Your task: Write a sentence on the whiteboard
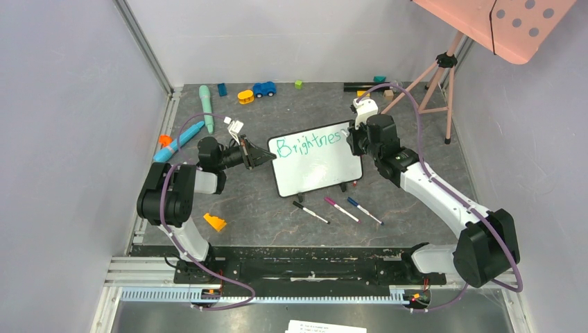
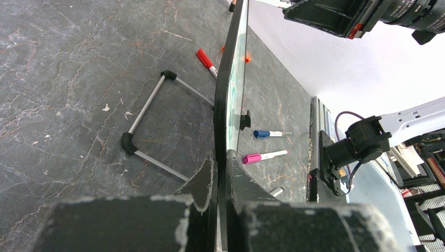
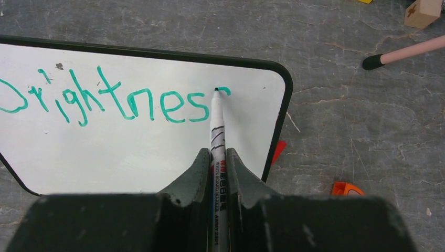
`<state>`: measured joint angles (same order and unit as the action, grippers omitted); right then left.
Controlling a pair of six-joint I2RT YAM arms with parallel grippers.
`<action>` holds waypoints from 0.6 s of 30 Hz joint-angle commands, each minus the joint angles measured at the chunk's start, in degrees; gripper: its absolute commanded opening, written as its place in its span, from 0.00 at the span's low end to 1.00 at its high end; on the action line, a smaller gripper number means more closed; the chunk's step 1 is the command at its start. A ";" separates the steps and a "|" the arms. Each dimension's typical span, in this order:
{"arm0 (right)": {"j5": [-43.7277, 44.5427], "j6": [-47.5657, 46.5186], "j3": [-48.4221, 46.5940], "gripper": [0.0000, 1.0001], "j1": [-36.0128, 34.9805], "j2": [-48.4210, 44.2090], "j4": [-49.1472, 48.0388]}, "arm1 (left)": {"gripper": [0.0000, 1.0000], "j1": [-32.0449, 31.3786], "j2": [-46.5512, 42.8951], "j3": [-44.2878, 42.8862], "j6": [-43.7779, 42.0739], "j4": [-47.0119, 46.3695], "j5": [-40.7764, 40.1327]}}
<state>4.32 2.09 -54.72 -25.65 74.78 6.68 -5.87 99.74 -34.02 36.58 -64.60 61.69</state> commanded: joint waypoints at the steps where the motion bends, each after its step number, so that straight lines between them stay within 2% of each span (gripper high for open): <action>1: -0.44 -0.57 0.40 0.00 0.16 -0.92 0.78 | 0.02 -0.46 -1.38 -0.46 -5.47 -0.44 1.33; 8: -0.14 -1.05 1.28 0.00 0.20 -1.29 1.75 | 0.02 -0.46 -1.44 -0.51 -5.54 -0.42 1.30; 18: 5.31 -0.42 1.68 0.00 0.29 -2.53 1.83 | 0.02 -0.50 -1.33 -0.43 -5.54 -0.44 1.23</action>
<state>6.68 1.89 -53.52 -25.63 73.71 8.75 -5.87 99.72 -34.02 36.58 -64.60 61.69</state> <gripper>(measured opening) 0.131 0.052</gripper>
